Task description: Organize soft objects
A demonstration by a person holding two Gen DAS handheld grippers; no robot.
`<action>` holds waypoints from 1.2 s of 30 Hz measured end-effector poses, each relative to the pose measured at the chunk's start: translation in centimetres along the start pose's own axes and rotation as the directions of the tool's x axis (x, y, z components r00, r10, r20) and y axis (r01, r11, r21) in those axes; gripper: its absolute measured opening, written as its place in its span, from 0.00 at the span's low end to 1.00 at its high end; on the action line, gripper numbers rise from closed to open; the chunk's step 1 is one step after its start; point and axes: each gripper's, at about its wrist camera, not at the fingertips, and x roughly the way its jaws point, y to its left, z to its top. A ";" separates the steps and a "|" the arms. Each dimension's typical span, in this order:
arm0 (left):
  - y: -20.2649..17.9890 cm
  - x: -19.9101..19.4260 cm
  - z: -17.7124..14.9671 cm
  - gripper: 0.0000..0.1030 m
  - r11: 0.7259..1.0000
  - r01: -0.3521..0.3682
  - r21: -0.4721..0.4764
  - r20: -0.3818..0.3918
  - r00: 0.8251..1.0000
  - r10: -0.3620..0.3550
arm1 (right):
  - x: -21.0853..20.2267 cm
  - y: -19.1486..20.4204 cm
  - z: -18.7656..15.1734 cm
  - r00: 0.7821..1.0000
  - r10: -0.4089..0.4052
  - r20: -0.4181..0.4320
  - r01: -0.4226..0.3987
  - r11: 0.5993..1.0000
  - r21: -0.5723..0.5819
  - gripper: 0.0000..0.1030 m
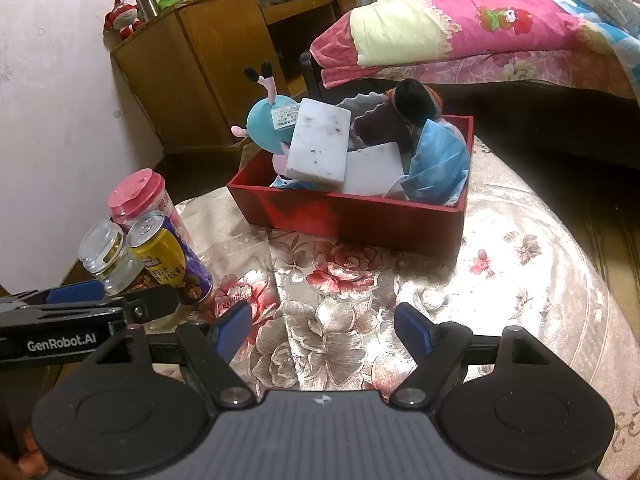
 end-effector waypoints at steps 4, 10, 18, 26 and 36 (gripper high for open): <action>0.0 0.0 0.0 0.95 1.000 -0.003 -0.001 0.000 1.000 0.003 | -0.1 0.0 0.0 1.000 0.002 0.003 -0.002 1.000 0.002 0.49; 0.2 0.1 0.1 0.95 1.000 -0.007 -0.004 -0.004 1.000 0.007 | -0.3 0.3 0.0 1.000 0.014 0.007 -0.014 1.000 -0.006 0.49; 0.0 0.2 0.0 0.95 1.000 -0.011 0.006 -0.004 1.000 0.011 | -0.7 0.2 0.2 0.999 0.005 0.052 -0.005 1.000 0.012 0.49; -0.1 0.2 0.0 0.94 1.000 -0.025 0.014 0.000 1.000 0.025 | -0.6 0.6 0.2 0.999 0.013 0.053 -0.014 1.000 0.002 0.49; -0.1 0.2 0.0 0.94 1.000 -0.028 0.014 0.001 1.000 0.028 | -0.7 0.6 0.1 0.998 0.015 0.061 -0.015 1.000 0.006 0.49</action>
